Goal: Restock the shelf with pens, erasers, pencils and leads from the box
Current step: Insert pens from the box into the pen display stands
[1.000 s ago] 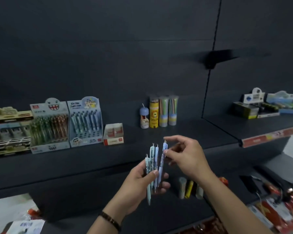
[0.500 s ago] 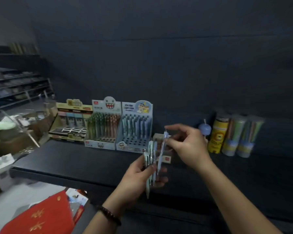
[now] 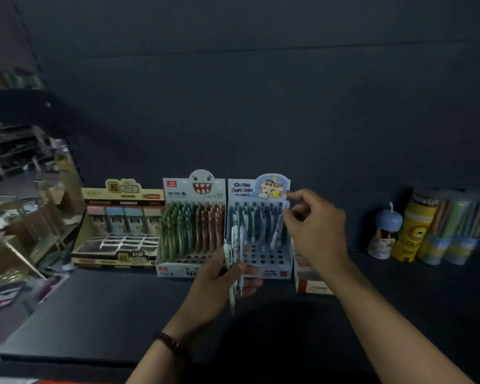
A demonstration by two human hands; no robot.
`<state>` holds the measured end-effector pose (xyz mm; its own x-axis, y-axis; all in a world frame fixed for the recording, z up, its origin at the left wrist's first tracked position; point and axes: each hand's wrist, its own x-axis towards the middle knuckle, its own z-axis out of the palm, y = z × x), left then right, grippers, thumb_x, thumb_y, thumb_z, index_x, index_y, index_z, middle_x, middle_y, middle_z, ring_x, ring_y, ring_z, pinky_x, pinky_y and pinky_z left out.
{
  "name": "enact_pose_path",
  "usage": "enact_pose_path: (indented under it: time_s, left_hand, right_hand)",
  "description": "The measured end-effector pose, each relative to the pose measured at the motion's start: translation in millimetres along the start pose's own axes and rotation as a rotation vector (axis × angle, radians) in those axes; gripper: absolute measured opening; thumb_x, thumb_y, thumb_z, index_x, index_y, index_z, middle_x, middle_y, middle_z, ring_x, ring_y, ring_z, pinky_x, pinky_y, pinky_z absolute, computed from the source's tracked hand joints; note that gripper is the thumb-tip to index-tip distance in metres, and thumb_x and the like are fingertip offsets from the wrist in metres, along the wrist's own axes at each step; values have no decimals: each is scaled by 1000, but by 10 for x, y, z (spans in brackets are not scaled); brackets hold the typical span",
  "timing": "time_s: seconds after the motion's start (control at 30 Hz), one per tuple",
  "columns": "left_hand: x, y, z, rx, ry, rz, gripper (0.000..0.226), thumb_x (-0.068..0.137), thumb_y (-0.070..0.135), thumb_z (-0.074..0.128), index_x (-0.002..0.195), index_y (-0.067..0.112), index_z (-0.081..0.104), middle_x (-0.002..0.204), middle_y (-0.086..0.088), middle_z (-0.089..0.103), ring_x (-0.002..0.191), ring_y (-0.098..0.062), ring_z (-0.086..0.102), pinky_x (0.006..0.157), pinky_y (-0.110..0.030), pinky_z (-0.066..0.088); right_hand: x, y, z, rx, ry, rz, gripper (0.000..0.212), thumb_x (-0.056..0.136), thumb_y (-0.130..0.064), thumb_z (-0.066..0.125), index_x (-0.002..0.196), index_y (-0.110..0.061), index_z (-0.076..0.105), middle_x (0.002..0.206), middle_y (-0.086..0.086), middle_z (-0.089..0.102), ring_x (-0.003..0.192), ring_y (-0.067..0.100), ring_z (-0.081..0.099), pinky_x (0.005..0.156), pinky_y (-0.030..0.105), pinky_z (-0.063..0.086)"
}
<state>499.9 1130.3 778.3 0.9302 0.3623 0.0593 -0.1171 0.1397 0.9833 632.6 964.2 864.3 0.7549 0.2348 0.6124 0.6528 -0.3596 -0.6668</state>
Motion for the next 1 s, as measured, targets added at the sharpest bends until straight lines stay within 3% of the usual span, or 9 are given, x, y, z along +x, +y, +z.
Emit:
enact_pose_path:
  time_s: [0.13,0.2,0.27,0.4,0.7,0.8,0.87,0.93,1.0]
  left_hand:
    - [233,-94,-104,-1,-60,-21,29,110,9,53,139,8,57,103,-22,76,92,-39,76,83,-45,62]
    - [265,-136,-89,2,-89,-31,29,110,12,53,138,14,58,104,-20,77,91,-36,76,81,-43,62]
    - [256,-183,-97,-24,-101,-33,29,111,15,52,138,21,60,109,-22,75,94,-37,75,86,-46,63]
    - [230,-223,-147,-88,-97,-27,30,112,15,49,141,21,57,110,-22,75,96,-36,73,88,-45,62]
    - [211,-248,-133,-122,-103,-36,26,111,10,51,136,14,56,105,-22,75,96,-40,75,88,-48,62]
    - [213,-250,-152,-124,-115,-19,26,110,9,52,135,13,55,106,-25,73,95,-41,74,87,-47,61]
    - [218,-252,-157,-126,-123,-10,26,110,7,53,135,12,55,105,-26,72,94,-42,73,86,-48,60]
    - [215,-256,-157,-147,-133,-8,26,109,6,53,134,12,56,103,-25,71,93,-41,73,85,-47,60]
    - [210,-252,-158,-139,-145,7,27,109,5,53,134,14,59,102,-24,71,91,-39,73,84,-46,60]
  right_hand:
    - [-1,51,164,-96,-7,18,20,97,-22,76,116,-25,75,77,-24,67,78,-12,66,73,4,52]
    - [-8,63,236,-135,0,24,20,97,-22,76,117,-24,76,81,-20,71,75,-6,68,70,-2,43]
    - [-7,86,316,-161,2,26,20,97,-22,76,117,-24,76,87,-13,76,78,0,69,73,2,45]
    - [14,128,401,-164,-13,62,18,97,-22,75,114,-26,74,81,-14,73,76,3,69,71,23,58]
    - [67,293,501,-263,-192,93,10,97,-28,69,105,-33,72,97,-5,75,82,10,71,78,40,65]
    - [84,200,467,-287,-197,100,21,98,-39,68,116,-31,75,103,-6,78,91,13,74,84,40,65]
    - [41,100,427,-225,-120,77,20,98,-41,70,116,-32,74,88,-12,76,81,7,72,77,35,64]
    - [-61,-13,425,-83,-111,75,14,95,-38,76,109,-33,75,76,-14,72,71,0,70,67,22,58]
    - [-188,-83,481,0,-237,87,17,92,-40,81,107,-35,76,81,-17,71,78,-9,67,63,7,49]
